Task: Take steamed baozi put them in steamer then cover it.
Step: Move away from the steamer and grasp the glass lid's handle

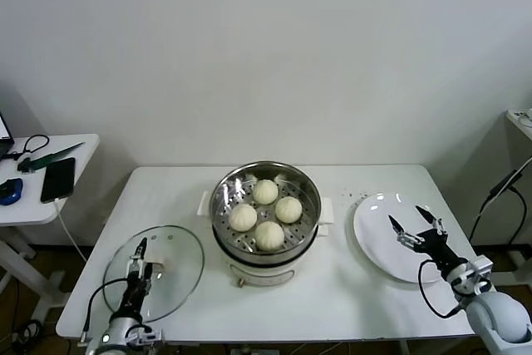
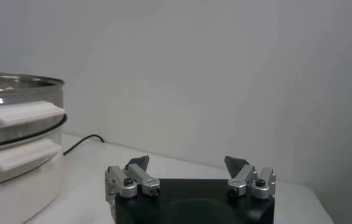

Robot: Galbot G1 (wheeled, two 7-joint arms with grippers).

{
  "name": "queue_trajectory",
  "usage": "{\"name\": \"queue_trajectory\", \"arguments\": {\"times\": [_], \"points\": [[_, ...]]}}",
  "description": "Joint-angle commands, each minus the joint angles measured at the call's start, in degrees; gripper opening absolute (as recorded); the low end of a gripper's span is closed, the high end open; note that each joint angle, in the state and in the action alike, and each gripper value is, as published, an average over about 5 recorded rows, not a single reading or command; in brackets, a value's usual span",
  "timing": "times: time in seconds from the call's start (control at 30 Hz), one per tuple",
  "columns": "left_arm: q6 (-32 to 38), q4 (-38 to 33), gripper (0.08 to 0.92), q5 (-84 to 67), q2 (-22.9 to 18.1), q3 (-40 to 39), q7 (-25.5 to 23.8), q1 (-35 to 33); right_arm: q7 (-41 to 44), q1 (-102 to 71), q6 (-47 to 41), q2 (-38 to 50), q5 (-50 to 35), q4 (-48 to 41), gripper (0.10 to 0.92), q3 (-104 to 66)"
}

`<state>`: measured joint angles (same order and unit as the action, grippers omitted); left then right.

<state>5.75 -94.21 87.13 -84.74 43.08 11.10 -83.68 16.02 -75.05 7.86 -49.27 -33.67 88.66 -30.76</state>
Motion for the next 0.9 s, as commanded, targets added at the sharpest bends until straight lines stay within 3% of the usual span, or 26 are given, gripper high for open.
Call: {"name": "queue_trajectory", "arguments": {"times": [0.03,0.4,0.9], "points": [[0.28,4.90,0.823,0.43,0.39,-0.10,3.67,4.12,0.20,-0.79,0.16,-0.66,0.67,-0.53,0.823,-0.76],[1.42,7.15,0.801,-0.44,0.85,-0.10,4.66,4.90,0.60,-0.43,0.46,-1.31,1.53,-1.06,0.823,-0.60],[2.71,6.61,0.386,-1.47,1.09,-0.07,4.58,4.39,1.32,0.00,0.86,-1.59,2.51,-1.51,0.823,-0.38]]}}
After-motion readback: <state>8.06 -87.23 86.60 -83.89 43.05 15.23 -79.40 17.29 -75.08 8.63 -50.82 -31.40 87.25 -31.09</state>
